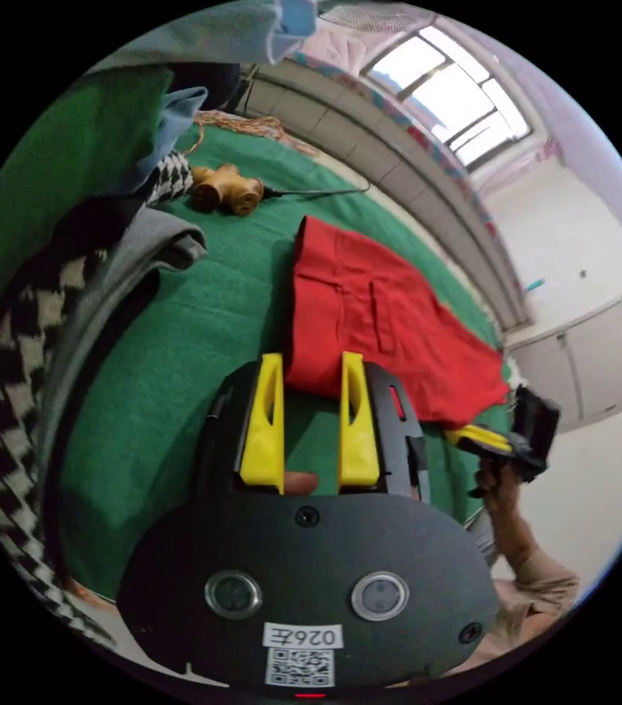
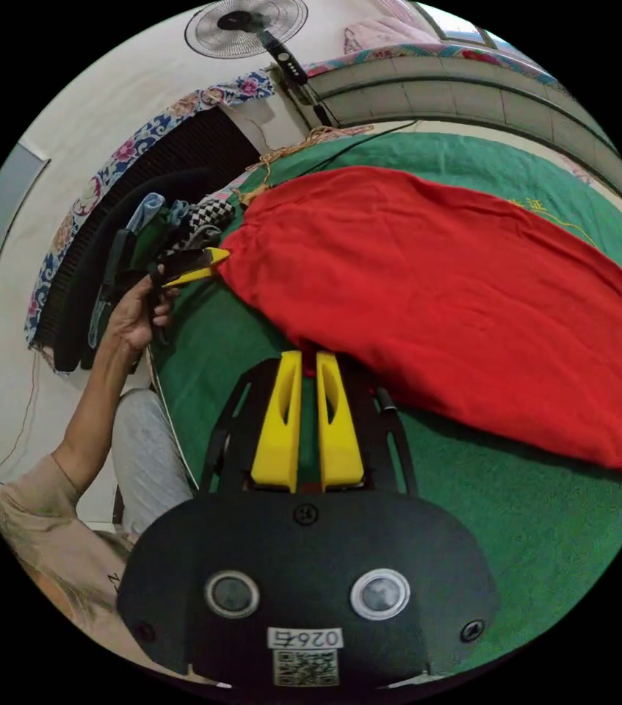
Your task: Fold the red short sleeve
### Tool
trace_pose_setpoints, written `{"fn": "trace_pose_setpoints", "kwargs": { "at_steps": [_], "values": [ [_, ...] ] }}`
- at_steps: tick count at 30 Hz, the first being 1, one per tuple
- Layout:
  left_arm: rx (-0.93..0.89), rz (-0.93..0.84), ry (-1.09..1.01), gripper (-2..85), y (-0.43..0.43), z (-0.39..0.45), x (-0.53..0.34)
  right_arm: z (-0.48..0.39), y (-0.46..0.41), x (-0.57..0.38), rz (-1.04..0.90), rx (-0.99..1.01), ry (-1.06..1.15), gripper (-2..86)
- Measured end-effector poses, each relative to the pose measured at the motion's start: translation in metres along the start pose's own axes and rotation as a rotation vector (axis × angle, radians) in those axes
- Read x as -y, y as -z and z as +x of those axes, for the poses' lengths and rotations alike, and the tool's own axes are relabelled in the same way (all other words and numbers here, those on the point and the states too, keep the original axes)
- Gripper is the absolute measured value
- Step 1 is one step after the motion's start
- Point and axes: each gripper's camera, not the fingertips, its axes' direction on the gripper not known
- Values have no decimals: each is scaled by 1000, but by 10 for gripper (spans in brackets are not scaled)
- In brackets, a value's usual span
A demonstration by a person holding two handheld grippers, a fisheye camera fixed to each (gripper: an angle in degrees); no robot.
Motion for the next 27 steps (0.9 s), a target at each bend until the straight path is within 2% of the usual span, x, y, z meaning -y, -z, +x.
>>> {"fn": "trace_pose_setpoints", "kwargs": {
  "at_steps": [2,6,8,10,13,15,19,24,27],
  "values": [
    [36,21,-8,30,2,-8,1,-6,3,-10,24,-25,11,-8],
    [-15,79,43,-3,4,-27,-11,-13,11,-31,-48,-79,96,-9],
    [83,107,77,-8,6,-33,-24,-12,20,-43,-72,-68,119,-9],
    [103,116,66,-9,5,-33,-33,-8,34,-56,-67,-73,136,-9],
    [-25,205,34,-10,9,-24,-51,15,74,-80,-19,-193,110,-9],
    [-68,267,17,-10,14,-9,-62,59,121,-102,80,-287,-30,-9],
    [-118,389,-134,-10,7,58,-80,145,196,-146,247,-284,-284,-9],
    [-234,246,-431,-8,-62,180,-75,273,279,-218,392,-302,-673,-8],
    [-371,131,-606,1,-122,264,-78,329,306,-254,464,-236,-801,-3]
  ]
}}
